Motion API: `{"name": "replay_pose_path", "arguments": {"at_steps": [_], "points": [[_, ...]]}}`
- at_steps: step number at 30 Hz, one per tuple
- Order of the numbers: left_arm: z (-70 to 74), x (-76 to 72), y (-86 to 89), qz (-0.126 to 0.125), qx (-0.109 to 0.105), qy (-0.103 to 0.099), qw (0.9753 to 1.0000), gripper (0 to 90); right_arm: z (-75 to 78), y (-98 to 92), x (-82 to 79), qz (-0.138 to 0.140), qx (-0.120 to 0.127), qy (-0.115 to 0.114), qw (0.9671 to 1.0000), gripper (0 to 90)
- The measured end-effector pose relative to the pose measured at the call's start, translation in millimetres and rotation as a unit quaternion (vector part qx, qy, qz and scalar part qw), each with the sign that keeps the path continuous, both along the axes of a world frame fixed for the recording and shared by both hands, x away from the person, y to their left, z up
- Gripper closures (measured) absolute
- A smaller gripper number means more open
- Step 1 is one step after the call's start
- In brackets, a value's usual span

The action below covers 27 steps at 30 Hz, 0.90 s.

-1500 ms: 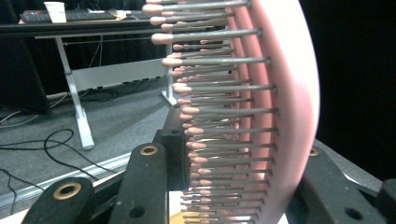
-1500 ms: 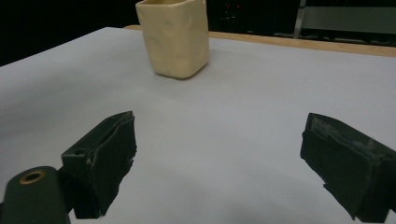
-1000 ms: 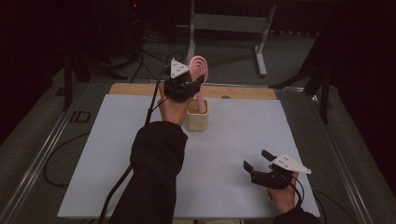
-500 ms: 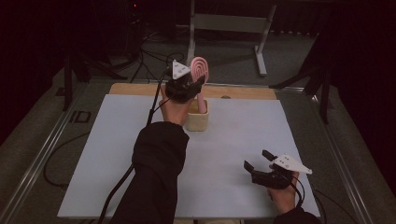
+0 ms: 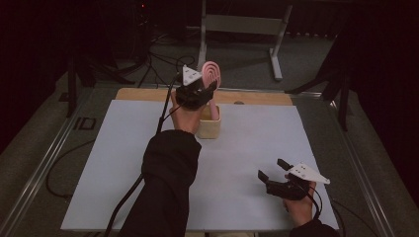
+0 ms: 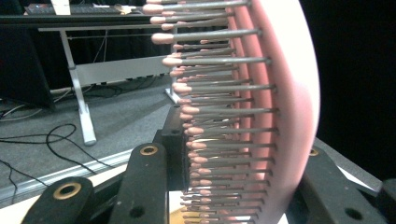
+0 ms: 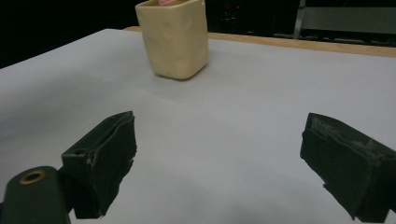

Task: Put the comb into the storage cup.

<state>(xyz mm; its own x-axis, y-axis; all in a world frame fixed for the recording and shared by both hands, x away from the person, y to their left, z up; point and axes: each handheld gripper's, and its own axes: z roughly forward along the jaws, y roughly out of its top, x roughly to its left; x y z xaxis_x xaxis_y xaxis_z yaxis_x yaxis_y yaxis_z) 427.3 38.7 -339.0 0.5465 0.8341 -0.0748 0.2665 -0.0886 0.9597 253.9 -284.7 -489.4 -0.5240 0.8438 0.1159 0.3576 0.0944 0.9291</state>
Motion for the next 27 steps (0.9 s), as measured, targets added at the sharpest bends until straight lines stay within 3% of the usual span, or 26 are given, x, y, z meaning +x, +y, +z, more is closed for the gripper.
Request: {"name": "replay_pose_path", "arguments": {"at_steps": [27], "points": [[-15.1, 4.4, -5.4, 0.002, -0.001, 0.019, 0.9998, 64.4, -0.1, -0.7, 0.1, 0.000, -0.001, 0.000, 1.0000, 10.1]]}}
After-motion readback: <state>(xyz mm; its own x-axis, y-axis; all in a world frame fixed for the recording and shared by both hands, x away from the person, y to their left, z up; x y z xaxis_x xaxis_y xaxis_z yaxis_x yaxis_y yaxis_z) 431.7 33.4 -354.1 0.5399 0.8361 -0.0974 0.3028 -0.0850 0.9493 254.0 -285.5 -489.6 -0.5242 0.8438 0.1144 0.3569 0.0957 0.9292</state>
